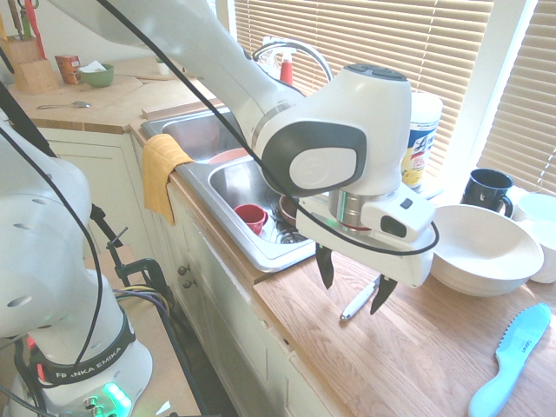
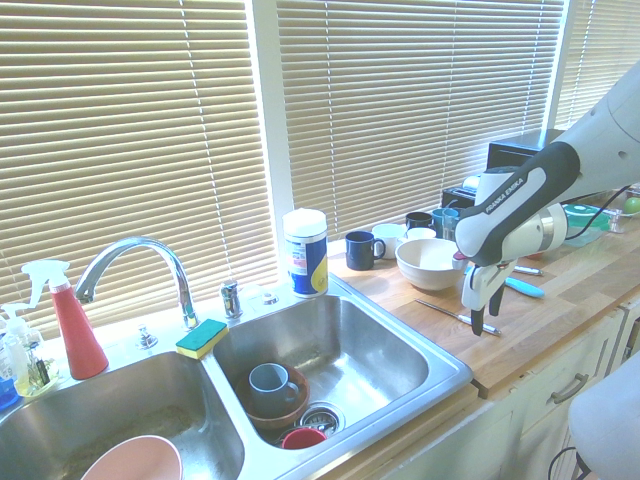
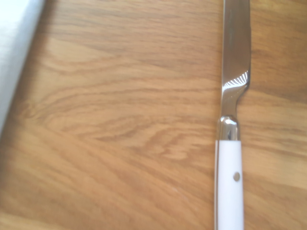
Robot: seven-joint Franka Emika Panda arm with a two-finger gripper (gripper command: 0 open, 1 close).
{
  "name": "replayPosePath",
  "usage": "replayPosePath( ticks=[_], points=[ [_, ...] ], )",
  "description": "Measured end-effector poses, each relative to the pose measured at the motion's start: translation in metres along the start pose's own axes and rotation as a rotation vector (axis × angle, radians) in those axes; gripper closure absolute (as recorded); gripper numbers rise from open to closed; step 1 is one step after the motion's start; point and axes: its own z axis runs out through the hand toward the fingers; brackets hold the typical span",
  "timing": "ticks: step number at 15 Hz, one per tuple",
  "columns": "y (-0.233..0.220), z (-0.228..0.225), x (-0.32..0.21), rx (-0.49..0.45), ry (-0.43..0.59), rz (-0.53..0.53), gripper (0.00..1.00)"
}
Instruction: Put the knife into the sink
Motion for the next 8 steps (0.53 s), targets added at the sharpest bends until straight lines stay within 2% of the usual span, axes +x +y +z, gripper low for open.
replayPosePath(
  ticks=[8],
  points=[
    [-0.003,0.009,0.015,0.013,-0.011,0.023,1.00]
  ],
)
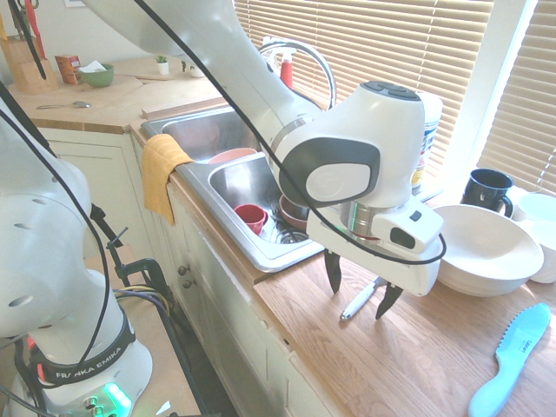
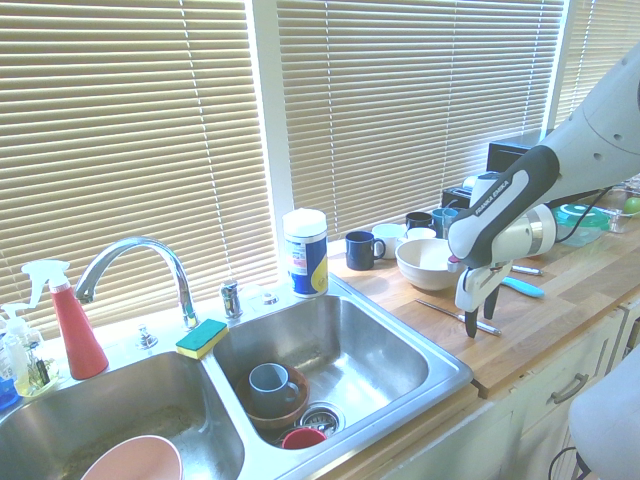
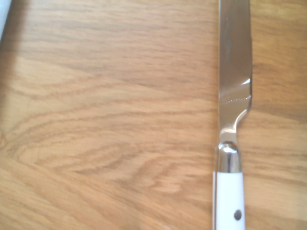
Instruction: Put the knife into the sink
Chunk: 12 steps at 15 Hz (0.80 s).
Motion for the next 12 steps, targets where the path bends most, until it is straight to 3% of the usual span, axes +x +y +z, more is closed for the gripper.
replayPosePath(
  ticks=[12],
  points=[
    [-0.0080,0.0011,0.0018,0.010,-0.003,-0.006,1.00]
  ],
)
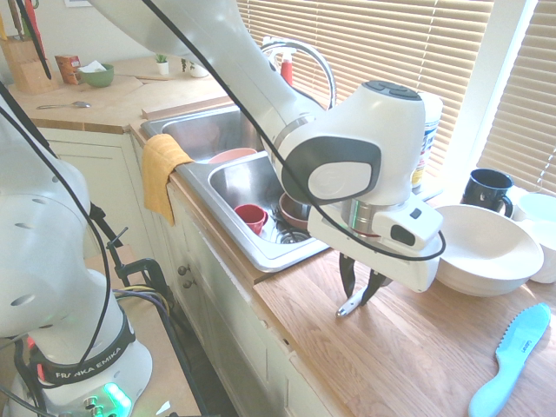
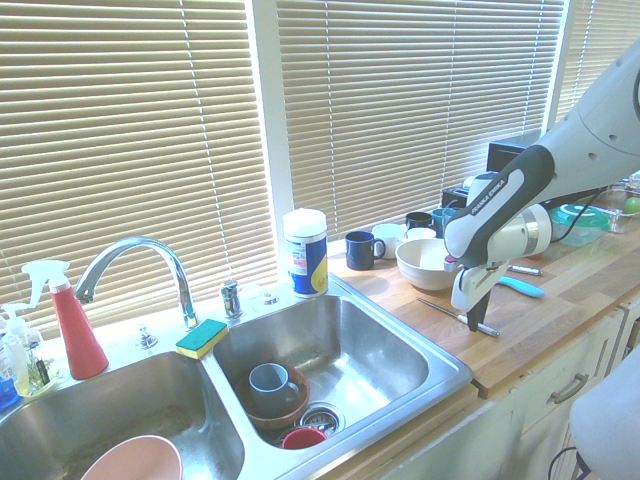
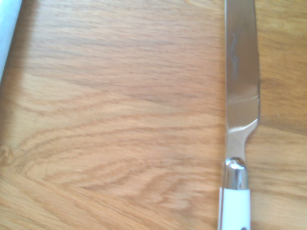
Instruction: Put the knife into the sink
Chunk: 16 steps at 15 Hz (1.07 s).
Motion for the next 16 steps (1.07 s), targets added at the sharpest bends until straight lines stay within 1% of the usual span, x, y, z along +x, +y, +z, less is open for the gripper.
replayPosePath(
  ticks=[8,10,13,14,16],
  points=[
    [-0.004,-0.006,0.002,0.004,0.006,0.004,1.00],
    [-0.014,-0.028,0.006,0.025,0.021,0.016,1.00],
    [-0.039,-0.078,0.002,0.048,0.042,0.049,1.00],
    [-0.052,-0.091,-0.002,0.056,0.047,0.076,1.00],
    [-0.090,-0.104,-0.009,0.067,0.065,0.167,1.00]
  ],
)
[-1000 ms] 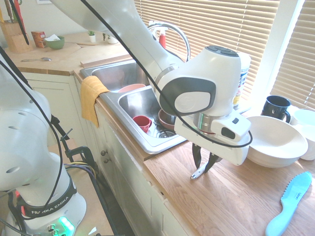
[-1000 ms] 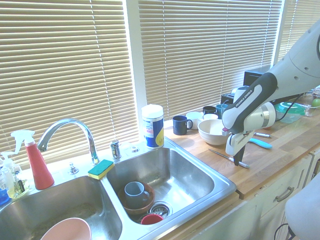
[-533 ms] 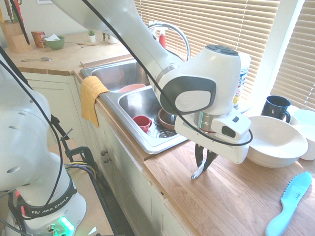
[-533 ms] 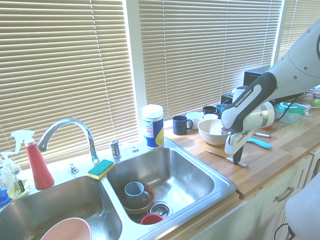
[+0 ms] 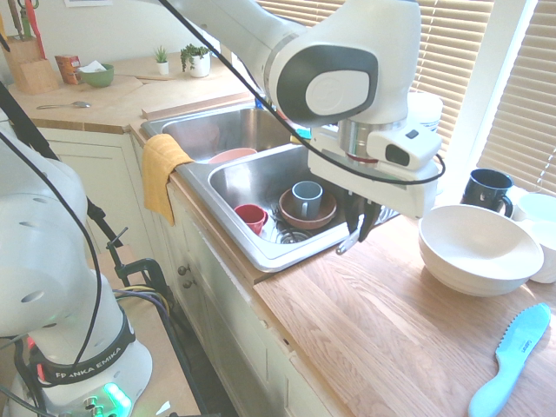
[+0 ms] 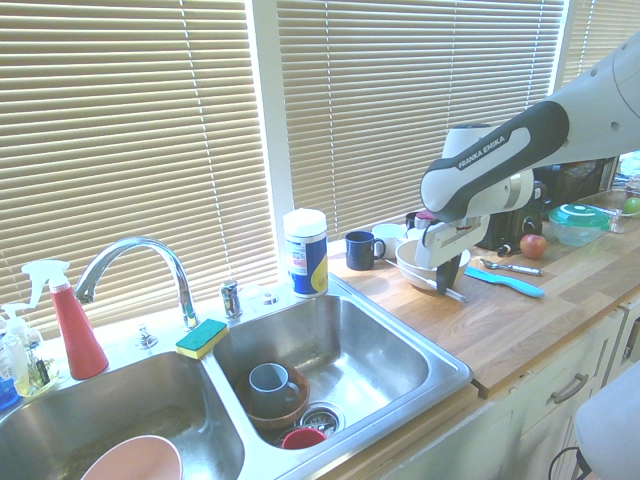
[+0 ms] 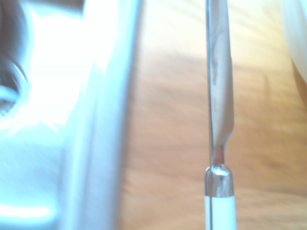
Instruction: Put the knife into the sink
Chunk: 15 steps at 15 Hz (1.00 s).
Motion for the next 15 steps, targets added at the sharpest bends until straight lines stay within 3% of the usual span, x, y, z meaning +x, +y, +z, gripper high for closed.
replayPosePath(
  ticks=[6,15],
  points=[
    [-0.124,0.043,-0.079,0.006,0.057,0.117,1.00],
    [-0.188,0.167,-0.139,0.000,0.065,0.123,1.00]
  ],
)
